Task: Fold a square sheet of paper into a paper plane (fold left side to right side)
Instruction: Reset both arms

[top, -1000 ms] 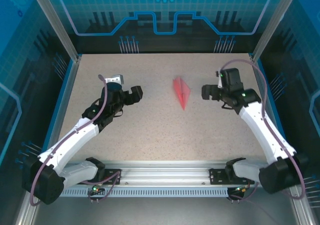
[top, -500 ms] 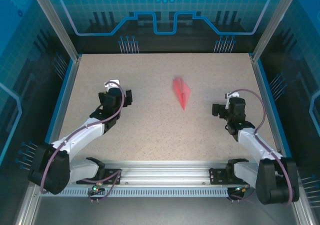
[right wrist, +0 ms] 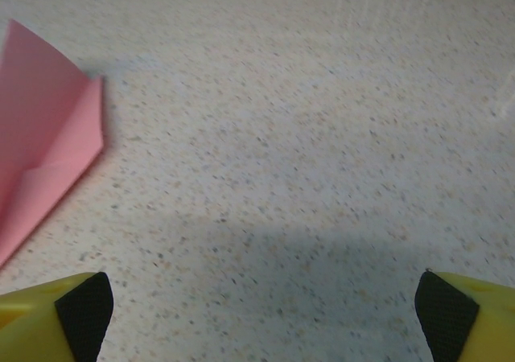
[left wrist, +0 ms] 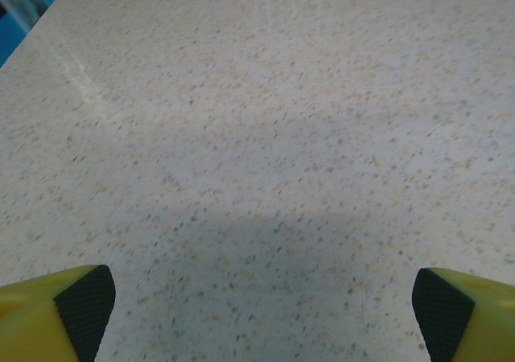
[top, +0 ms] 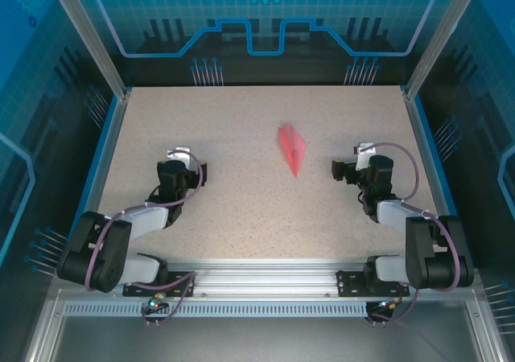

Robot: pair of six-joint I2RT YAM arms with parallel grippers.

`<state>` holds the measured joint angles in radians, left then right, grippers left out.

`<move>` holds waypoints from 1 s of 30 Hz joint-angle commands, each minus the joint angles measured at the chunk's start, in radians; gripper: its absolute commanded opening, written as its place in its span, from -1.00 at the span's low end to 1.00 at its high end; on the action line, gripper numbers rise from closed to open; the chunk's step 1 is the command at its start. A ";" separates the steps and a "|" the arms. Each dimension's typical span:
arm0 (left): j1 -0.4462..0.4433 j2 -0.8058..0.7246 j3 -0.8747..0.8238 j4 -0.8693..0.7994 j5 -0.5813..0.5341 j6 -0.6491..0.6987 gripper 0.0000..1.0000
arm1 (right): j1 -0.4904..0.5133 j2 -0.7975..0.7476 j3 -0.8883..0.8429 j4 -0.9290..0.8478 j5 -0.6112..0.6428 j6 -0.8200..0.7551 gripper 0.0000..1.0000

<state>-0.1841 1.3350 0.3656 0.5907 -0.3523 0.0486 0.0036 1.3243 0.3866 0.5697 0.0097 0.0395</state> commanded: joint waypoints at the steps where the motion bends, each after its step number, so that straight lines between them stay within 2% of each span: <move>1: 0.069 0.030 -0.030 0.202 0.194 0.036 0.97 | -0.015 0.057 -0.017 0.184 -0.070 -0.010 1.00; 6: 0.148 0.151 -0.055 0.350 0.319 -0.006 0.97 | 0.018 0.174 -0.010 0.288 -0.054 -0.043 1.00; 7: 0.151 0.173 -0.053 0.379 0.330 -0.003 0.97 | 0.023 0.166 -0.001 0.253 -0.053 -0.051 0.99; 9: 0.162 0.166 -0.026 0.311 0.359 -0.007 0.97 | 0.023 0.171 0.016 0.229 -0.034 -0.048 1.00; 13: 0.179 0.178 0.047 0.192 0.329 -0.038 0.98 | 0.037 0.179 0.042 0.185 0.020 -0.039 1.00; 30: 0.192 0.179 0.051 0.191 0.325 -0.055 0.98 | 0.057 0.181 0.047 0.179 0.048 -0.051 1.00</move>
<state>0.0029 1.5112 0.4026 0.7845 -0.0505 -0.0006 0.0475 1.4948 0.4137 0.7444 0.0452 0.0017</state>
